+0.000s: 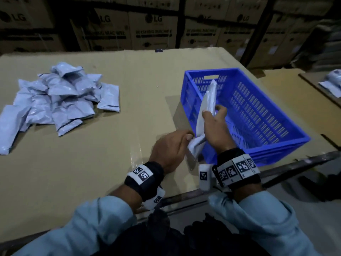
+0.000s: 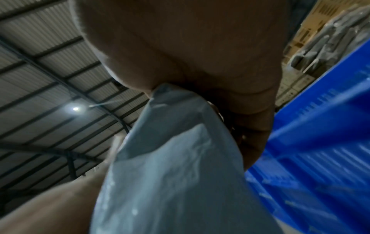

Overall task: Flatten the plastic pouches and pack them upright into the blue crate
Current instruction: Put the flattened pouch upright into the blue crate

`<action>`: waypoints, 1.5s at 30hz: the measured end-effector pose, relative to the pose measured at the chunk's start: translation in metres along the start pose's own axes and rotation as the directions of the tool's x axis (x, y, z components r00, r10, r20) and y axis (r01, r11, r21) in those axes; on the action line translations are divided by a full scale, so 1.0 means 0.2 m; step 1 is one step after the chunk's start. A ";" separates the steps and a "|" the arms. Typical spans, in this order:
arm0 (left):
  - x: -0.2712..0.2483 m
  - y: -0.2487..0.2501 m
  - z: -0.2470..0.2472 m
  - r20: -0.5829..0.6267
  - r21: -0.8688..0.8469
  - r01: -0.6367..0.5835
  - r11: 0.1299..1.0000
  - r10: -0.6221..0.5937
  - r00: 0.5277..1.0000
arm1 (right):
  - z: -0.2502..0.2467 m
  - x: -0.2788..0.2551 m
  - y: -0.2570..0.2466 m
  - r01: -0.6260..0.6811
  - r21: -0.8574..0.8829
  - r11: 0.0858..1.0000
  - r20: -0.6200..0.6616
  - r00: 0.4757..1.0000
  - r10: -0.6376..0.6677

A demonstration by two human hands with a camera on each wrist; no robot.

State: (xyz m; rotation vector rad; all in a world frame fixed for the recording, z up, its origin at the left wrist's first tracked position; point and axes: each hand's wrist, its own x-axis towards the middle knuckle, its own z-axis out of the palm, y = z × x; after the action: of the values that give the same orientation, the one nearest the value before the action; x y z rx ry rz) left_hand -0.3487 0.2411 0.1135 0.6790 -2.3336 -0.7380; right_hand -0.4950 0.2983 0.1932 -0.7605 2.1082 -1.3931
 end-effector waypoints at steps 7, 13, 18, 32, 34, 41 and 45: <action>0.33 0.01 0.14 0.032 0.023 0.028 0.999 -0.028 0.999 | -0.26 0.18 -0.10 0.067 -0.073 0.995 -0.031 0.997 -0.069; 0.66 -0.03 0.26 0.091 0.183 0.006 0.983 -0.023 0.996 | -0.47 0.48 -0.08 0.128 -0.242 0.962 0.033 0.992 -0.124; 0.76 -0.05 0.39 0.120 0.220 0.063 0.974 -0.091 0.989 | -0.59 0.81 0.04 0.088 -0.361 0.929 0.077 0.995 -0.064; 0.77 -0.06 0.49 0.033 0.318 0.183 0.930 -0.204 0.978 | -0.40 1.30 0.57 0.102 -0.712 0.695 0.342 0.914 0.216; 0.77 -0.04 0.48 0.016 0.302 0.196 0.933 -0.210 0.978 | -0.40 1.30 0.62 0.164 -0.742 0.650 0.426 0.864 0.269; 0.75 0.02 0.46 -0.023 0.262 0.223 0.939 -0.225 0.974 | -0.38 1.34 0.65 0.224 -0.709 0.668 0.513 0.814 0.271; 0.75 0.06 0.44 -0.001 0.275 0.238 0.932 -0.247 0.969 | -0.37 1.33 0.65 0.263 -0.728 0.633 0.504 0.832 0.234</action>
State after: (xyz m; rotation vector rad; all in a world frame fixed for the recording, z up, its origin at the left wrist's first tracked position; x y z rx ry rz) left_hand -0.5138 0.1870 0.1181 1.1003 -2.4339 -0.5367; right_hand -0.7588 0.2055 0.0721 -1.3193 2.1275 -0.0715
